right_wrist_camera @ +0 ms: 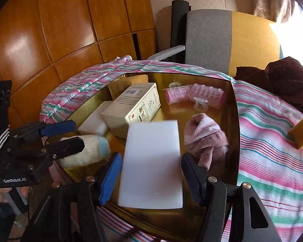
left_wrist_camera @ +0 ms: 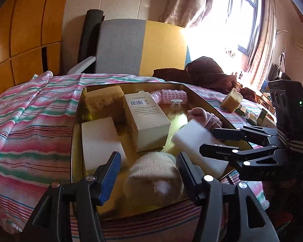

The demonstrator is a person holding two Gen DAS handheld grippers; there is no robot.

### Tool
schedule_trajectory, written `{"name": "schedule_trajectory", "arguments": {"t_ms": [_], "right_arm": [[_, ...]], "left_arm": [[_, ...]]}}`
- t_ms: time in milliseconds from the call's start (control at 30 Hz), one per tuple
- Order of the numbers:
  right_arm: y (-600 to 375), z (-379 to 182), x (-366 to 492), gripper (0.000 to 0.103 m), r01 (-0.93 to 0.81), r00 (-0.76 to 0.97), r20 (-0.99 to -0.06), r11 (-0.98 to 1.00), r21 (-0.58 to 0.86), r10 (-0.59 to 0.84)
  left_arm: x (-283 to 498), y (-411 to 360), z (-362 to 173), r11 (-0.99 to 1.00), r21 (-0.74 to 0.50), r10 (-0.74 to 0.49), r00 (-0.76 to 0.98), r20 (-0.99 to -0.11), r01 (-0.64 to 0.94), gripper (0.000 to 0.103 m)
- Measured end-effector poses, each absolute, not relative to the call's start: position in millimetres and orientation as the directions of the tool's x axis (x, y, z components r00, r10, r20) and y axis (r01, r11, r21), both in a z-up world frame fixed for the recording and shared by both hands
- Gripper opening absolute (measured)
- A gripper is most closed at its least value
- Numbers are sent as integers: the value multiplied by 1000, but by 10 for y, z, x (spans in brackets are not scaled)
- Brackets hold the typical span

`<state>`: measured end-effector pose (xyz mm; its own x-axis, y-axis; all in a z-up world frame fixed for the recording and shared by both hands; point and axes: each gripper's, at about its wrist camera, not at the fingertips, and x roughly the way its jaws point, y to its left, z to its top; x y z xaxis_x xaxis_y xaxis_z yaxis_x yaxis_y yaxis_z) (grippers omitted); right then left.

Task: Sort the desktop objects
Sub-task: 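Carry the sock and white sponge over the gold tray and open both tools, then move both open tools back toward the remaining items on the table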

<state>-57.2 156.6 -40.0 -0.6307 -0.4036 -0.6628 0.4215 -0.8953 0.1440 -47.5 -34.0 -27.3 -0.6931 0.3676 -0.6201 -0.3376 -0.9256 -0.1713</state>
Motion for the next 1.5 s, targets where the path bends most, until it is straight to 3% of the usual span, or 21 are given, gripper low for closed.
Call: {"name": "schedule_trajectory", "arguments": {"t_ms": [267, 433, 633, 700, 1033, 1233, 1500], "right_arm": [[1682, -381, -463, 63, 385, -659, -643, -909, 156, -390], [2219, -387, -279, 70, 241, -726, -623, -956, 168, -292], [2872, -398, -57, 71, 58, -784, -600, -981, 186, -160], [3089, -401, 17, 71, -4, -797, -593, -981, 193, -114], [3953, -503, 362, 75, -252, -815, -572, -946, 205, 93], [4257, -562, 483, 75, -312, -823, -551, -920, 237, 137], [4453, -674, 578, 75, -319, -850, -510, -897, 305, 129]], "left_arm": [[-394, -529, -236, -938, -212, 347, -731, -588, -274, 60], [-401, -637, -209, -951, -214, 308, -757, -577, -224, 60], [-356, -501, -146, -921, -267, 388, -728, -564, -285, 60], [-352, -355, -126, -898, -294, 440, -701, -561, -329, 67], [-279, 753, 6, -783, -281, 602, -558, -572, -556, 67], [-376, 1395, 41, -703, -338, 679, -449, -581, -625, 67], [-441, 2442, 192, -623, -227, 687, -384, -617, -749, 67]]}}
